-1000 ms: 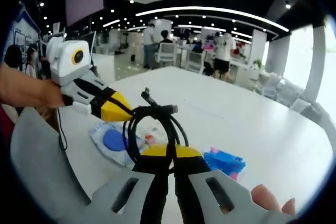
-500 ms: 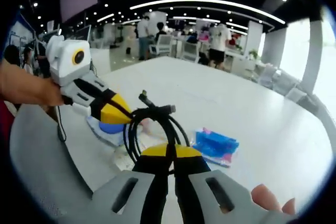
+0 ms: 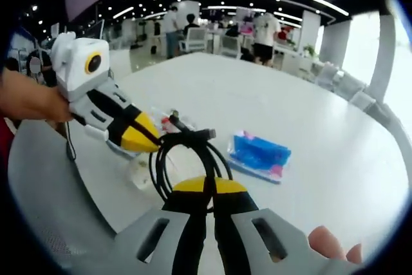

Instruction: Arrange the tabletop items into an orderly group along one side of the table until the central work area is clear of visible clutter.

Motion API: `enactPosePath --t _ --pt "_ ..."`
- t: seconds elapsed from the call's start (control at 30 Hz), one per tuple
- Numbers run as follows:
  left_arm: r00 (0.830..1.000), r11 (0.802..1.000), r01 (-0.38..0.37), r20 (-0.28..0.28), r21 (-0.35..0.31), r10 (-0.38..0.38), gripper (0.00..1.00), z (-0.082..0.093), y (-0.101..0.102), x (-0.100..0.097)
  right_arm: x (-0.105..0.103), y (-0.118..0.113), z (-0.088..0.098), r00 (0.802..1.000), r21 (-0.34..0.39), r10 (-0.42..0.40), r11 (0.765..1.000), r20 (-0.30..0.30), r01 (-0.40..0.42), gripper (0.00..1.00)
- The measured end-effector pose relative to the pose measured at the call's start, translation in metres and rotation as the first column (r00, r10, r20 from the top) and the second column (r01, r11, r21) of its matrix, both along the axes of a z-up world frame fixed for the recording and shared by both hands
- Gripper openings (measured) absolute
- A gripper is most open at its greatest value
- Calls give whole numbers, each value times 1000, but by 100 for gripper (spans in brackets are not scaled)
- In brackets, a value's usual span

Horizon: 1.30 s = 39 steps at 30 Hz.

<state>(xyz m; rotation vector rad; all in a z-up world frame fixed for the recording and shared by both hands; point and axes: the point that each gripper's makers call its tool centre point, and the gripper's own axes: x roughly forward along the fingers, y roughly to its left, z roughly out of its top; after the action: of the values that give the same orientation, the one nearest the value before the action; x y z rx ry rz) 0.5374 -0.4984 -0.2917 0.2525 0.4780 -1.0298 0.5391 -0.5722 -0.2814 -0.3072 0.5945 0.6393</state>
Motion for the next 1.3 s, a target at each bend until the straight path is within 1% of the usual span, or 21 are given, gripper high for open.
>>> enactPosePath --t 0.13,0.2,0.33,0.53,0.63,0.67,1.1,1.3 --pt "1000 999 2 -13 49 -1 1 -9 -7 3 4 -7 -12 999 -7 -15 1000 -28 15 1" --pt "1000 997 7 -14 81 -6 1 -15 -11 5 6 -12 -20 998 -5 -26 1000 -50 26 1" --pt "1000 991 19 -8 135 -18 1 -23 -14 8 7 -15 -29 997 -10 -33 999 -73 32 1" --pt "999 984 11 -37 175 -4 1 -34 -18 15 13 -19 -44 994 -27 -42 999 -105 39 1" --pt "999 981 8 -40 195 -1 1 -38 -18 16 16 -20 -51 991 -26 -48 999 -123 45 1" --pt "999 978 9 -39 210 -1 1 -40 -18 17 17 -19 -53 991 -25 -49 999 -127 47 1" --pt "997 965 -20 -63 260 38 2 -50 -10 25 30 -13 -66 985 -10 -43 999 -166 42 1" --pt "992 960 -51 -93 274 79 2 -58 -5 29 35 -8 -71 981 6 -41 999 -190 43 1"
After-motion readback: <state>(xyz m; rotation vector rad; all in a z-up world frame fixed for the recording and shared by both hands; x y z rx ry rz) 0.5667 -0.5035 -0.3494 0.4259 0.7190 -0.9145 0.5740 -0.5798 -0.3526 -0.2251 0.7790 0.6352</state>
